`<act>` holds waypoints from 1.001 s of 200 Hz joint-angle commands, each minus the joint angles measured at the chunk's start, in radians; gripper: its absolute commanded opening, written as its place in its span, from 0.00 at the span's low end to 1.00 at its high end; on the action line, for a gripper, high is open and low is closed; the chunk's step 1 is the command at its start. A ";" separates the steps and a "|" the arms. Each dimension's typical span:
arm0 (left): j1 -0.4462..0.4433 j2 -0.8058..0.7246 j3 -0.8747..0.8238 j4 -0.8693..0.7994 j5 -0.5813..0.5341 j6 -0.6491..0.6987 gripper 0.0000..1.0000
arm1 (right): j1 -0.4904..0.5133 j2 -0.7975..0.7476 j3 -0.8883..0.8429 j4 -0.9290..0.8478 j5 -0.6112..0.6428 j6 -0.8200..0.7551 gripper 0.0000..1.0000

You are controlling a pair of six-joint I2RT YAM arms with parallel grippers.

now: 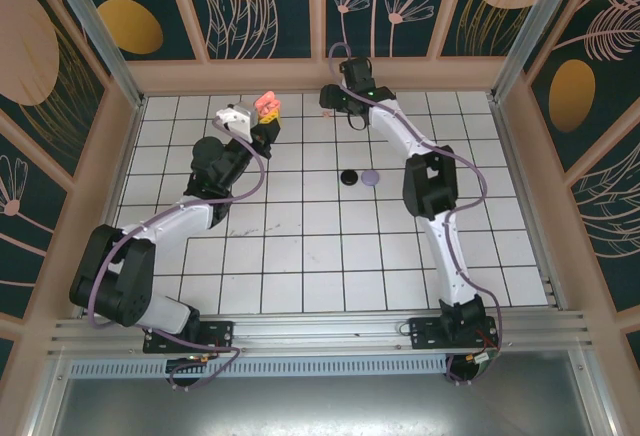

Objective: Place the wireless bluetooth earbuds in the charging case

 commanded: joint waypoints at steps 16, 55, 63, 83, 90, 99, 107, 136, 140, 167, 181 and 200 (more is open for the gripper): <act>0.007 0.039 0.057 0.031 0.011 -0.016 0.00 | -0.027 0.080 0.080 -0.015 -0.078 -0.062 0.61; 0.007 0.079 0.079 0.058 0.052 -0.071 0.00 | -0.030 0.120 0.052 0.117 -0.111 -0.105 0.61; 0.007 0.085 0.084 0.059 0.057 -0.075 0.00 | -0.030 0.138 0.070 0.125 -0.110 -0.099 0.60; 0.007 0.096 0.097 0.061 0.067 -0.085 0.00 | -0.029 0.192 0.133 0.136 -0.122 -0.080 0.59; 0.007 0.100 0.100 0.064 0.070 -0.088 0.00 | -0.027 0.208 0.150 0.143 -0.132 -0.074 0.58; 0.007 0.106 0.105 0.068 0.074 -0.097 0.00 | -0.025 0.221 0.157 0.165 -0.145 -0.065 0.58; 0.007 0.111 0.112 0.066 0.081 -0.101 0.00 | -0.024 0.231 0.157 0.190 -0.157 -0.055 0.58; 0.007 0.132 0.141 0.054 0.097 -0.112 0.00 | -0.030 0.262 0.165 0.272 -0.197 0.003 0.58; 0.007 0.136 0.144 0.053 0.099 -0.113 0.00 | -0.032 0.267 0.170 0.279 -0.201 0.013 0.58; 0.007 0.167 0.181 0.048 0.114 -0.118 0.00 | -0.041 0.302 0.210 0.321 -0.231 0.067 0.58; 0.008 0.189 0.209 0.046 0.123 -0.119 0.00 | -0.047 0.314 0.220 0.334 -0.252 0.091 0.58; 0.010 0.216 0.235 0.047 0.137 -0.123 0.00 | -0.051 0.330 0.221 0.350 -0.274 0.112 0.58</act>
